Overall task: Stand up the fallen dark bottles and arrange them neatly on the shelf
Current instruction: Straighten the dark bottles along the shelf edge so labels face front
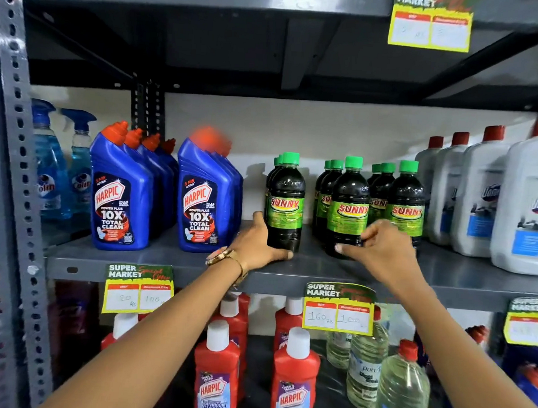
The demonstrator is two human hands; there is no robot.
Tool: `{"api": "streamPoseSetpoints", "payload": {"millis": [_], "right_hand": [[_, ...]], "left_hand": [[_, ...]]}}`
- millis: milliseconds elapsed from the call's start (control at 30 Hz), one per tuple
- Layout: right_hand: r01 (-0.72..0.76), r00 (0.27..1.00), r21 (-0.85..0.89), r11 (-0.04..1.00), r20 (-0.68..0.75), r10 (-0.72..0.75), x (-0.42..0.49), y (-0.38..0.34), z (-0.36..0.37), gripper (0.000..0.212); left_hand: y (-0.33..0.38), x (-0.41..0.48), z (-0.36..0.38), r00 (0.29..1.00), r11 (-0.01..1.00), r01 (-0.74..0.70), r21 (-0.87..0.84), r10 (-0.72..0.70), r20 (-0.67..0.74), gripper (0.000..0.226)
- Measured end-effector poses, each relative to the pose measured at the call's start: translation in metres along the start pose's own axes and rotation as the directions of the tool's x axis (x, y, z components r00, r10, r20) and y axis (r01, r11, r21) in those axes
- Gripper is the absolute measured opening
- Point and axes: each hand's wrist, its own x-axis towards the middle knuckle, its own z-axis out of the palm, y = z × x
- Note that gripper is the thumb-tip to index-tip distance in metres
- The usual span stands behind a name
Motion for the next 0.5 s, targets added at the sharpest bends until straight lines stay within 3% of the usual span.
{"api": "streamPoseSetpoints", "payload": {"millis": [67,133,267,500], "right_hand": [[-0.059,0.997,-0.044,0.997,0.049,0.061,0.006,0.012,-0.007,0.074],[-0.128,0.973,0.013,0.992,0.197,0.123,0.016,0.02,-0.004,0.087],[-0.168,0.936,0.105,0.98,0.33,0.125,0.042,0.026,0.009,0.095],[-0.112,0.93,0.195,0.974,0.366,0.034,0.055,0.034,0.022,0.086]], "left_hand": [[0.001,0.012,0.005,0.999,0.996,0.048,-0.081,-0.046,0.02,0.097],[0.0,0.02,0.009,0.996,0.988,0.084,-0.132,-0.082,0.022,0.094],[-0.007,0.028,0.013,0.993,0.979,0.114,-0.171,-0.115,0.007,0.087],[-0.013,0.034,0.019,0.996,0.984,0.091,-0.15,-0.093,-0.008,0.088]]}}
